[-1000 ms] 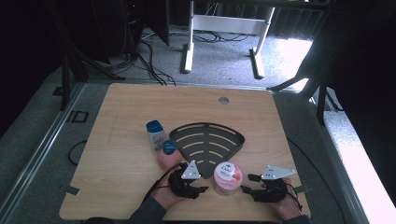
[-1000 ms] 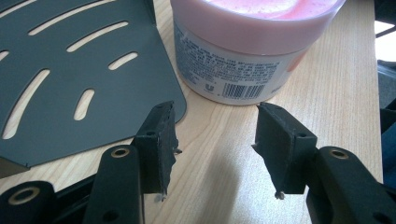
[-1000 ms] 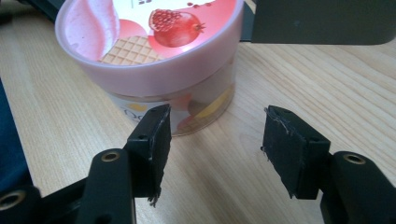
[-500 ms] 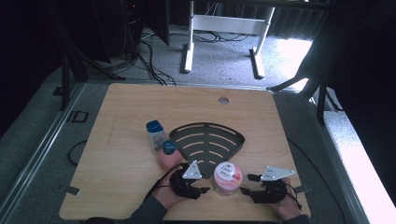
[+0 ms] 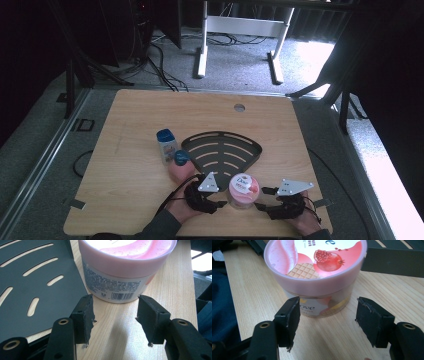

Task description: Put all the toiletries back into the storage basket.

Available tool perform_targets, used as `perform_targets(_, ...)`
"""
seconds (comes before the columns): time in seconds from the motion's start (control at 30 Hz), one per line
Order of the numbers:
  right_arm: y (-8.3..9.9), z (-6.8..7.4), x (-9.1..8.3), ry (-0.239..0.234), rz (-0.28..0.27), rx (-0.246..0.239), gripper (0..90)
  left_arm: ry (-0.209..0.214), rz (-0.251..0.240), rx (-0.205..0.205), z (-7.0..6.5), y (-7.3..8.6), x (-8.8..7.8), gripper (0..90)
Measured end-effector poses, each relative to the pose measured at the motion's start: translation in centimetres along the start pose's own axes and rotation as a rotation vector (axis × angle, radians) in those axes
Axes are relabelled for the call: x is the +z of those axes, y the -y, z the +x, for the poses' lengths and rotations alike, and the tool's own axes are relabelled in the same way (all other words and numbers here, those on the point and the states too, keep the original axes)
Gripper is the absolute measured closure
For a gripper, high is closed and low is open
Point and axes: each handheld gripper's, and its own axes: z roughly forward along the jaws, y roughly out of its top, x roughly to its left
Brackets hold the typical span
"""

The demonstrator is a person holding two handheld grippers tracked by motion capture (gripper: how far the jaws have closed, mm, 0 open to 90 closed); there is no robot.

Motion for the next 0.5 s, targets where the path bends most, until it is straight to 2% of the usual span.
perform_targets(0.07,-0.07,0.11,0.11,-0.004,0.001,-0.009,35.1,0.002,0.004,0.016,-0.05,-0.06,0.06,47.6)
perform_targets(0.5,-0.41,0.45,0.44,-0.015,-0.001,-0.037,31.8,-0.005,-0.016,0.033,-0.26,-0.66,0.65,42.9)
